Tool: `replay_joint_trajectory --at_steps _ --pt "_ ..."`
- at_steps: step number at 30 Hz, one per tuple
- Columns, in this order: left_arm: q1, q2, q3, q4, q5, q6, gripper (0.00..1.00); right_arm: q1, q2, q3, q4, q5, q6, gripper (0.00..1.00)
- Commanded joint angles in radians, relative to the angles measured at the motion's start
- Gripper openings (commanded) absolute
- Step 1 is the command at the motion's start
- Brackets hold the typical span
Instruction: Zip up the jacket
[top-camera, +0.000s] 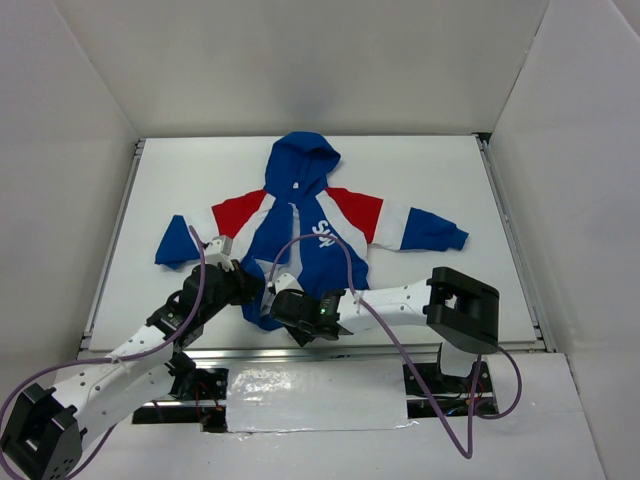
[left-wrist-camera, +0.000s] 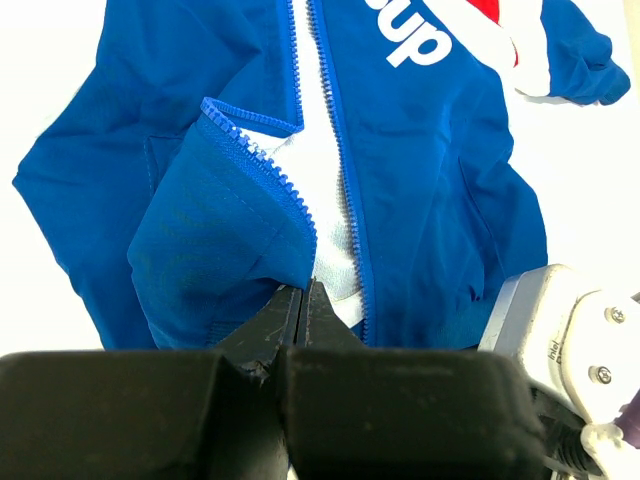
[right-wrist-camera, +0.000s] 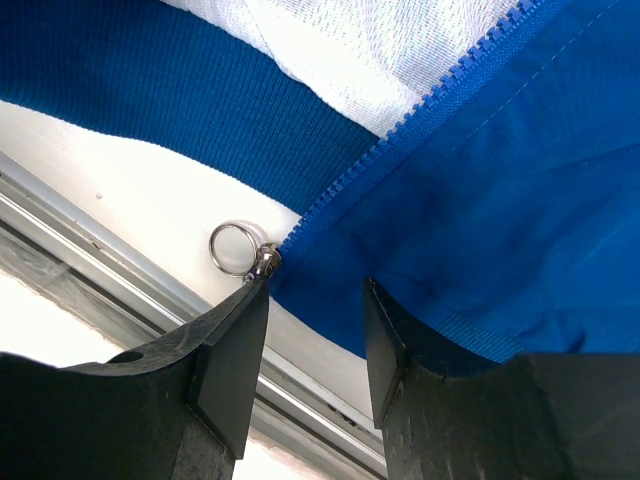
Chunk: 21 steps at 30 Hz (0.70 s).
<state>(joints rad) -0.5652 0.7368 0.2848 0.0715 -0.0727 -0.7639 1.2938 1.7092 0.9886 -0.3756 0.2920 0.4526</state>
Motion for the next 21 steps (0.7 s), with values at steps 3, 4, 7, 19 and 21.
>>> replay_joint_trajectory --at_steps 3,4,7,19,21 --pt "0.004 -0.01 0.007 0.031 -0.002 0.008 0.0 0.012 -0.014 0.006 0.018 0.009 0.02 0.5" --pt "0.004 -0.01 0.007 0.031 -0.002 0.008 0.0 0.012 -0.023 -0.001 0.024 0.009 0.021 0.5" --pt "0.004 -0.008 0.005 0.036 -0.001 0.008 0.0 0.01 -0.04 -0.011 0.04 0.016 0.021 0.5" --pt "0.004 -0.008 0.005 0.036 0.002 0.009 0.0 -0.001 0.021 -0.011 0.064 0.032 0.018 0.48" --pt "0.002 -0.004 0.005 0.04 0.004 0.009 0.0 -0.004 0.035 -0.018 0.07 0.03 0.018 0.47"
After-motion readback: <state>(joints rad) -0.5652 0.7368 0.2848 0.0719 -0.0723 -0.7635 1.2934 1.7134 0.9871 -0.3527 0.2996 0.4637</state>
